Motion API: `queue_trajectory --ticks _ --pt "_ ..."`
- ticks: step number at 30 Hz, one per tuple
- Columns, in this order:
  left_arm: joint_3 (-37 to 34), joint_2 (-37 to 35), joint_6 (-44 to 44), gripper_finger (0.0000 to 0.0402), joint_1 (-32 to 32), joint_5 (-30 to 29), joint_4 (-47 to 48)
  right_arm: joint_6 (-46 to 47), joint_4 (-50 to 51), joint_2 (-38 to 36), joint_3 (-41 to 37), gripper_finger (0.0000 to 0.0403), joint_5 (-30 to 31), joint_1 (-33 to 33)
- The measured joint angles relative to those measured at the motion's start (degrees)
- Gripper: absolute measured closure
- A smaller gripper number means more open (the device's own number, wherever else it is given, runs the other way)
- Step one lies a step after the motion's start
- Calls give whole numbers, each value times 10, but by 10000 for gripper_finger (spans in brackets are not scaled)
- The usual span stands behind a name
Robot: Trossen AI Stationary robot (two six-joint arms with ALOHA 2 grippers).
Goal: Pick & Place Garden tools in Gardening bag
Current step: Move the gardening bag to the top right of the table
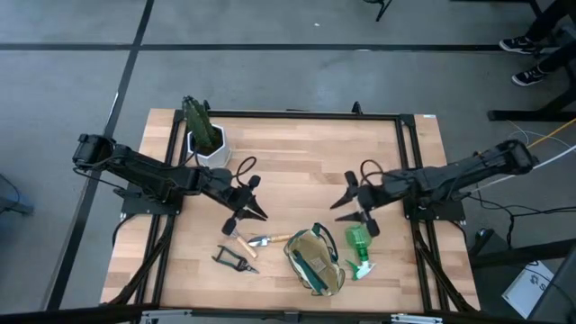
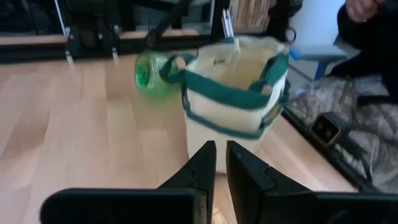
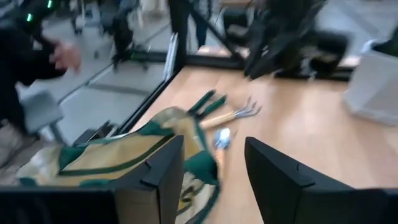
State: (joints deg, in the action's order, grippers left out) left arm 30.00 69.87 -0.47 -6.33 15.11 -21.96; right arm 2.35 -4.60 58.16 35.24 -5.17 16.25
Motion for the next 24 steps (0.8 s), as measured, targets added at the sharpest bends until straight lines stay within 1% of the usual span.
queue_trajectory --ticks 3,5,8,12,16,20,24 --pt "0 0 -2 370 0 0 -8 8 77 37 58 233 0 17" --pt "0 0 -3 370 0 0 -8 37 112 61 90 233 8 24" --pt "0 0 -3 370 0 0 -8 84 128 96 123 233 30 32" --pt "0 0 -2 370 0 0 -8 102 141 155 142 233 34 38" --pt "0 0 -2 370 1 -4 -10 133 140 197 158 233 -3 38" --pt "0 0 -2 370 2 -7 -11 181 157 213 168 233 -37 39" --pt "0 0 -2 370 1 -7 -10 219 185 215 169 233 -40 42"
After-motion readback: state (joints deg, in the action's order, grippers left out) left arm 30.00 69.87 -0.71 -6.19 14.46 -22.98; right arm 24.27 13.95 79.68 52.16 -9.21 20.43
